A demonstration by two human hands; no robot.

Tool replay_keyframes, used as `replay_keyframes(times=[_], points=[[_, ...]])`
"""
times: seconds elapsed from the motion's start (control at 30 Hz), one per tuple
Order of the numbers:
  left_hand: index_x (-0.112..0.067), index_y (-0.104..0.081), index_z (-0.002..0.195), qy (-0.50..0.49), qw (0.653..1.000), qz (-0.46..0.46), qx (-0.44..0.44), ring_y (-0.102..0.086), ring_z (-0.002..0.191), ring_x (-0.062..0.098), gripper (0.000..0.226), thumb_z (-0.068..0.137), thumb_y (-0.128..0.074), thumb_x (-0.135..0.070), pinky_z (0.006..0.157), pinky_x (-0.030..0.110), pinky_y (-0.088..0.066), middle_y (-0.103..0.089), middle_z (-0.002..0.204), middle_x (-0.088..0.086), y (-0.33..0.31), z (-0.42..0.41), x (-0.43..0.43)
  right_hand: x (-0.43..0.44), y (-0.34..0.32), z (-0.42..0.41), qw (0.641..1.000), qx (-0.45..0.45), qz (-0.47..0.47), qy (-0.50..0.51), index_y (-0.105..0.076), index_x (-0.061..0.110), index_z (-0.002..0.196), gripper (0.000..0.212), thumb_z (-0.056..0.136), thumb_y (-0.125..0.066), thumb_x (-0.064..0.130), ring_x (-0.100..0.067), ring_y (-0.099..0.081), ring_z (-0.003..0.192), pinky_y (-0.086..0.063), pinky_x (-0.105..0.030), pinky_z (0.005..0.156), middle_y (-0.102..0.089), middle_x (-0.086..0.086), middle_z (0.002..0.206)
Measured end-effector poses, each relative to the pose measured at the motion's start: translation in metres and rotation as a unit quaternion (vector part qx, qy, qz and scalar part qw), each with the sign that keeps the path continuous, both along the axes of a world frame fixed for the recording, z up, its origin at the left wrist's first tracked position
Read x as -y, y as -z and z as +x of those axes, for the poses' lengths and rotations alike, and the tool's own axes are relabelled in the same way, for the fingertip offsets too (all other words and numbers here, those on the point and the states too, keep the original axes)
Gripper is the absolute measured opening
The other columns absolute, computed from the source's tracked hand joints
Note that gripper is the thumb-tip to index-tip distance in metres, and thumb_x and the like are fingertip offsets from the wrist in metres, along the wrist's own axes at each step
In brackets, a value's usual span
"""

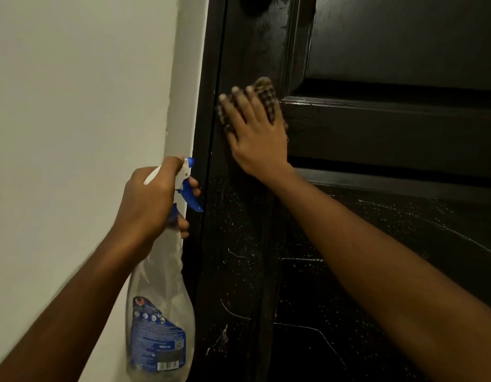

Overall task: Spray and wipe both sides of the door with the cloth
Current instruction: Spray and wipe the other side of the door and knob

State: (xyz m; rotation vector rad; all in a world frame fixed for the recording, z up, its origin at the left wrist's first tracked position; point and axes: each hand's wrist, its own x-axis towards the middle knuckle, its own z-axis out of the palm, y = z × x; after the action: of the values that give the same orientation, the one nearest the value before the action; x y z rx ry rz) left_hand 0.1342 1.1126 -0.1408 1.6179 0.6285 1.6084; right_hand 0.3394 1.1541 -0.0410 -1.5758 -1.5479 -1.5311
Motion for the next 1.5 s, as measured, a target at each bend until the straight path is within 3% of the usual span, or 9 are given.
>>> replay_keyframes(times=[0.23, 0.3, 0.37, 0.5, 0.67, 0.83, 1.0, 1.3, 1.5], points=[[-0.013, -0.067, 0.09, 0.005, 1.0, -0.006, -0.004, -0.06, 0.045, 0.014, 0.044, 0.104, -0.037, -0.042, 0.043, 0.027, -0.052, -0.071, 0.079, 0.003, 0.009, -0.004, -0.007, 0.023, 0.026, 0.035, 0.941, 0.26, -0.217, 0.021, -0.01, 0.041, 0.16, 0.062, 0.099, -0.018, 0.054, -0.019, -0.01, 0.156, 0.001, -0.051, 0.121, -0.015, 0.006, 0.169], [-0.013, -0.067, 0.089, 0.008, 1.0, -0.006, -0.002, -0.06, 0.044, 0.014, 0.044, 0.104, -0.038, -0.042, 0.043, 0.027, -0.053, -0.071, 0.076, 0.002, 0.01, -0.005, -0.01, 0.025, -0.003, 0.034, 0.961, 0.222, -0.164, 0.028, -0.012, 0.041, 0.16, 0.062, 0.1, -0.025, 0.052, -0.018, -0.01, 0.156, -0.001, -0.053, 0.123, -0.014, 0.007, 0.169], [-0.012, -0.067, 0.091, 0.011, 1.0, -0.009, 0.0, -0.061, 0.045, 0.012, 0.043, 0.104, -0.038, -0.041, 0.042, 0.026, -0.053, -0.071, 0.077, 0.001, 0.012, -0.005, -0.012, 0.022, -0.034, 0.024, 0.99, 0.109, -0.083, 0.019, -0.015, 0.038, 0.161, 0.061, 0.103, -0.031, 0.047, -0.018, -0.007, 0.157, -0.004, -0.057, 0.124, -0.014, 0.005, 0.17], [-0.012, -0.068, 0.09, 0.019, 1.0, -0.006, -0.009, -0.062, 0.051, 0.021, 0.044, 0.104, -0.038, -0.042, 0.046, 0.031, -0.055, -0.072, 0.074, 0.0, 0.017, -0.004, -0.017, -0.002, -0.031, -0.007, 1.0, -0.01, 0.018, 0.018, -0.012, 0.033, 0.162, 0.064, 0.103, -0.032, 0.046, -0.022, -0.001, 0.157, -0.003, -0.059, 0.124, -0.009, -0.001, 0.17], [-0.009, -0.069, 0.09, 0.011, 1.0, 0.0, -0.007, -0.06, 0.045, 0.02, 0.046, 0.104, -0.038, -0.04, 0.044, 0.029, -0.053, -0.072, 0.078, 0.004, 0.023, 0.001, -0.018, -0.004, 0.043, 0.007, 0.986, 0.144, -0.08, -0.014, -0.017, 0.033, 0.162, 0.063, 0.102, -0.034, 0.047, -0.024, -0.009, 0.157, 0.0, -0.057, 0.121, -0.015, -0.001, 0.169], [-0.015, -0.067, 0.088, 0.038, 0.999, 0.003, -0.014, -0.064, 0.067, 0.041, 0.042, 0.105, -0.038, -0.04, 0.049, 0.035, -0.055, -0.072, 0.079, 0.005, 0.033, 0.006, -0.013, 0.025, 0.042, 0.041, 0.934, 0.287, -0.211, -0.005, -0.02, 0.038, 0.159, 0.06, 0.1, -0.023, 0.05, -0.021, -0.018, 0.155, -0.01, -0.055, 0.121, -0.025, 0.004, 0.167], [-0.007, -0.07, 0.091, 0.056, 0.998, -0.01, -0.036, -0.061, 0.051, 0.031, 0.053, 0.099, -0.042, -0.051, 0.045, 0.033, -0.05, -0.074, 0.083, 0.009, 0.051, 0.013, -0.009, 0.051, 0.009, 0.059, 0.978, 0.172, -0.122, -0.006, -0.023, 0.037, 0.159, 0.062, 0.099, -0.029, 0.049, -0.017, -0.015, 0.155, -0.017, -0.054, 0.119, -0.023, 0.006, 0.167], [-0.009, -0.068, 0.084, 0.001, 0.996, -0.031, -0.089, -0.058, 0.042, 0.021, 0.051, 0.103, -0.04, -0.046, 0.05, 0.039, -0.056, -0.073, 0.08, 0.007, 0.088, 0.037, 0.017, 0.055, 0.018, 0.042, 0.985, 0.076, -0.157, -0.01, -0.018, 0.04, 0.159, 0.059, 0.102, -0.032, 0.044, -0.012, -0.001, 0.156, -0.003, -0.055, 0.121, -0.011, 0.01, 0.169], [-0.004, -0.066, 0.084, -0.015, 0.994, -0.057, -0.09, -0.058, 0.043, 0.019, 0.054, 0.103, -0.039, -0.046, 0.044, 0.027, -0.052, -0.07, 0.077, 0.014, 0.103, 0.039, 0.031, 0.052, 0.026, 0.039, 0.988, 0.049, -0.146, -0.021, -0.018, 0.04, 0.159, 0.06, 0.1, -0.028, 0.046, -0.012, 0.0, 0.156, 0.003, -0.053, 0.122, -0.011, 0.01, 0.169]])
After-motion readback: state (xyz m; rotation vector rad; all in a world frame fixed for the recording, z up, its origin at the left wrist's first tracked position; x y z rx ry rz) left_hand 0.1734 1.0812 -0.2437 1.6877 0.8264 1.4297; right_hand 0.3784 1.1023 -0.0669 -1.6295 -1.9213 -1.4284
